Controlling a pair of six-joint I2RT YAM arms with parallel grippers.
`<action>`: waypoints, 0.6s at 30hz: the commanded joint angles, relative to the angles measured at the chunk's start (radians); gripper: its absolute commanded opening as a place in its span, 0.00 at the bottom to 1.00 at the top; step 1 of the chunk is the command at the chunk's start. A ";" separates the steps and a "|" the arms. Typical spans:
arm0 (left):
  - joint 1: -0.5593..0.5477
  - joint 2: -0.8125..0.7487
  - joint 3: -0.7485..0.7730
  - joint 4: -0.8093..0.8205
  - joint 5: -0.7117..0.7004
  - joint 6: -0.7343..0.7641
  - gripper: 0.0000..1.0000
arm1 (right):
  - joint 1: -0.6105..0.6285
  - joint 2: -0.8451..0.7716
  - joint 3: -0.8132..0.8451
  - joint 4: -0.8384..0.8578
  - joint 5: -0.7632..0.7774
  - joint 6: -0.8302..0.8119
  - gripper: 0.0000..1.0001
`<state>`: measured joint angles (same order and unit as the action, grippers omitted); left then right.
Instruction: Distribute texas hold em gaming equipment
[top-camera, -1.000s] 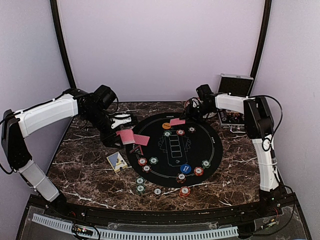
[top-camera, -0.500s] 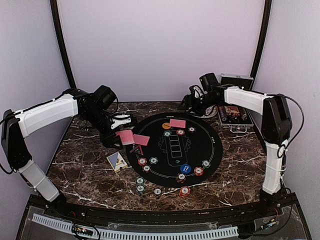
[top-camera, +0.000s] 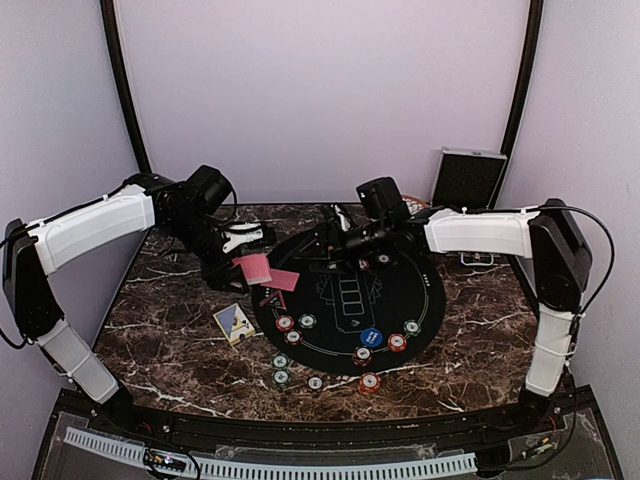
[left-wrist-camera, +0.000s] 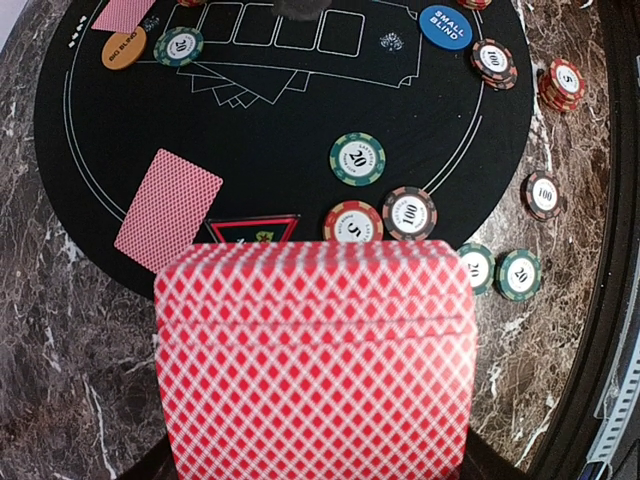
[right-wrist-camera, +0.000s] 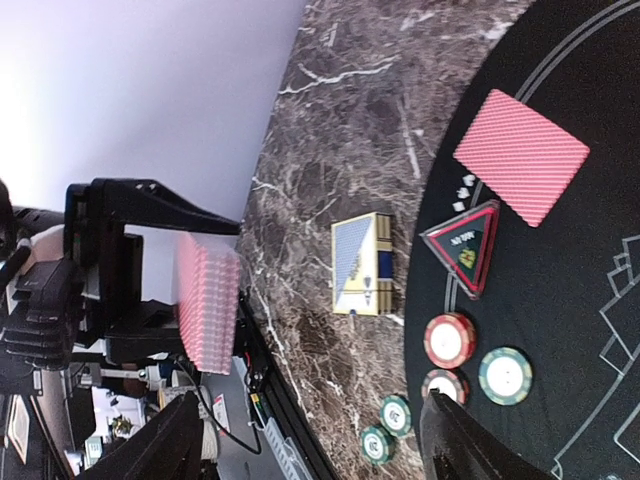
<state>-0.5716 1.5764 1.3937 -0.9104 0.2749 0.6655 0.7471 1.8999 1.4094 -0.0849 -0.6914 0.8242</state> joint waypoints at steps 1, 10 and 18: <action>-0.001 -0.014 0.039 0.007 0.030 -0.006 0.00 | 0.042 0.038 0.023 0.172 -0.065 0.098 0.76; -0.002 -0.004 0.054 0.000 0.043 -0.007 0.00 | 0.098 0.118 0.083 0.240 -0.082 0.159 0.76; -0.002 -0.001 0.053 0.008 0.056 -0.011 0.00 | 0.116 0.167 0.119 0.330 -0.129 0.230 0.78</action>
<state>-0.5716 1.5829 1.4185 -0.9092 0.2974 0.6640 0.8505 2.0438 1.4834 0.1486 -0.7853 1.0092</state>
